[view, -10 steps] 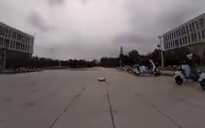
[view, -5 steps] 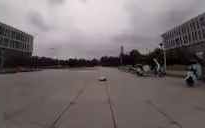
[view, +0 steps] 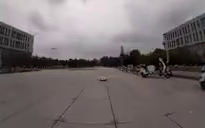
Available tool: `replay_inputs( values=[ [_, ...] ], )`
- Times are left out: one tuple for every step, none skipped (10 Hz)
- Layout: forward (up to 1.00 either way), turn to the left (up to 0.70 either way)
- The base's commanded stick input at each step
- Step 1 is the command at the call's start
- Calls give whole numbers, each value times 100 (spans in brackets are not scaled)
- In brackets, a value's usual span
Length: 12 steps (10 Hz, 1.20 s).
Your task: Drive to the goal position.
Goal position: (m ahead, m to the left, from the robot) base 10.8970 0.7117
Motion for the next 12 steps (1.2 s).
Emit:
replay_inputs(
  values=[
    [100,0],
    [100,0],
    [100,0],
    [100,0],
    [100,0],
    [100,0],
    [100,0],
    [100,-21],
    [100,-27],
    [100,-9],
    [100,0],
    [100,0]
  ],
)
